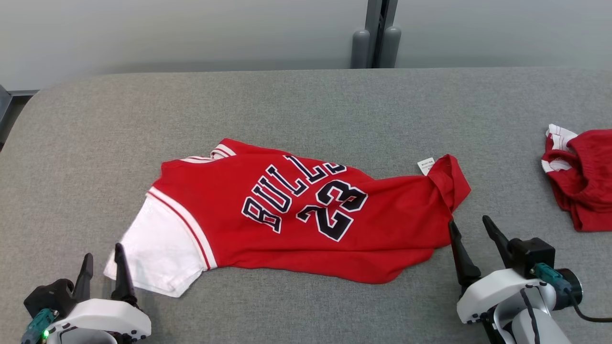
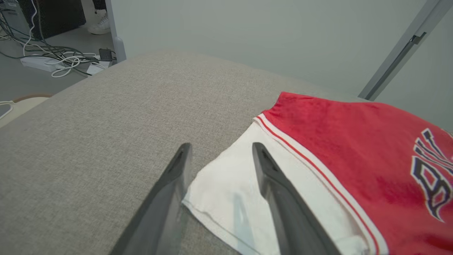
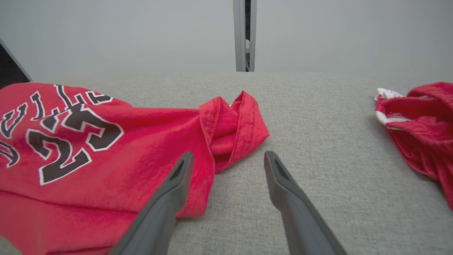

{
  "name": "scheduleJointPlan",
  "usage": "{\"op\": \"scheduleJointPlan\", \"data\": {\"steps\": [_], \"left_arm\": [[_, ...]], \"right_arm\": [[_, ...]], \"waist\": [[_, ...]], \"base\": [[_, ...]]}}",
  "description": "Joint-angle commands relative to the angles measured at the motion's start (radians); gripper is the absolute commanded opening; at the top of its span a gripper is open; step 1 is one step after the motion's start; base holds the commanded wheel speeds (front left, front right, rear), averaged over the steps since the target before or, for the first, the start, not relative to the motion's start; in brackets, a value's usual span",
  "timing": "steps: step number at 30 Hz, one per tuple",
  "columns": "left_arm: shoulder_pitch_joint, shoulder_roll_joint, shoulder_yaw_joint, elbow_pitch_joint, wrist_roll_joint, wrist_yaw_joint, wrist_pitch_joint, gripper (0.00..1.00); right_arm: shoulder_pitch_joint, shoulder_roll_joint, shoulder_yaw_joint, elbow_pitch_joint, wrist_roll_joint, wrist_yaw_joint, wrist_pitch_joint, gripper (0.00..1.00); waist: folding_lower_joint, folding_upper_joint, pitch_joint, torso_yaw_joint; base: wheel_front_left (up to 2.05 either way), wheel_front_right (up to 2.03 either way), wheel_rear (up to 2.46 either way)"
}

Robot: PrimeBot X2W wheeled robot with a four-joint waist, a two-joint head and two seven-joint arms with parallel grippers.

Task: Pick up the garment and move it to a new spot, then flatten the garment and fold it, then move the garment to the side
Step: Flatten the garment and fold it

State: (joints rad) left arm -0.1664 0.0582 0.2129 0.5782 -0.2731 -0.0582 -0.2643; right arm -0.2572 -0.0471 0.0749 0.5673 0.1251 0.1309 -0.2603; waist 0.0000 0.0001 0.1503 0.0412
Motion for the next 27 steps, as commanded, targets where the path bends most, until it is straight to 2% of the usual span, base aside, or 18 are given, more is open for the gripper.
{"op": "scheduleJointPlan", "data": {"steps": [1,7,14,15,16,17,22,27], "left_arm": [[0.001,0.001,0.006,-0.007,0.013,-0.007,0.000,1.00],[0.022,-0.005,-0.047,-0.014,-0.010,-0.020,0.000,1.00],[0.033,-0.005,-0.121,-0.026,-0.042,-0.003,0.000,1.00],[0.033,-0.005,-0.128,-0.030,-0.044,-0.001,0.000,1.00],[0.034,-0.005,-0.133,-0.032,-0.045,0.000,0.000,1.00],[0.034,-0.005,-0.136,-0.034,-0.045,0.000,0.000,1.00],[0.036,-0.005,-0.138,-0.040,-0.045,0.005,0.000,1.00],[0.051,-0.005,-0.144,-0.049,-0.051,0.005,0.000,1.00]], "right_arm": [[0.001,-0.007,0.017,0.010,0.012,0.000,-0.007,1.00],[0.018,-0.007,0.092,0.049,0.062,0.000,-0.007,1.00],[-0.023,-0.007,0.142,0.135,0.132,0.000,-0.006,1.00],[-0.032,-0.007,0.150,0.155,0.146,0.000,-0.002,0.49],[-0.040,-0.007,0.156,0.171,0.162,0.000,-0.002,0.31],[-0.050,-0.008,0.164,0.189,0.166,0.000,-0.002,0.00],[-0.110,-0.007,0.223,0.209,0.236,0.000,-0.003,0.00],[-0.168,-0.019,0.245,0.064,0.265,0.000,-0.006,0.00]], "waist": [[0.0000,-0.0001,-0.001,0.002],[0.0000,-0.0001,-0.006,0.008],[0.0000,-0.0001,0.000,0.030],[0.0000,-0.0001,0.001,0.033],[0.0000,-0.0001,0.003,0.037],[0.0000,-0.0001,0.003,0.039],[0.0000,-0.0001,0.003,0.045],[0.0000,-0.0001,-0.001,0.035]], "base": [[0.00,0.00,0.00],[0.00,0.00,0.00],[0.00,0.00,0.00],[0.00,0.00,0.00],[0.00,0.00,0.00],[0.00,0.00,0.00],[0.00,0.00,0.00],[0.00,0.00,0.00]]}}
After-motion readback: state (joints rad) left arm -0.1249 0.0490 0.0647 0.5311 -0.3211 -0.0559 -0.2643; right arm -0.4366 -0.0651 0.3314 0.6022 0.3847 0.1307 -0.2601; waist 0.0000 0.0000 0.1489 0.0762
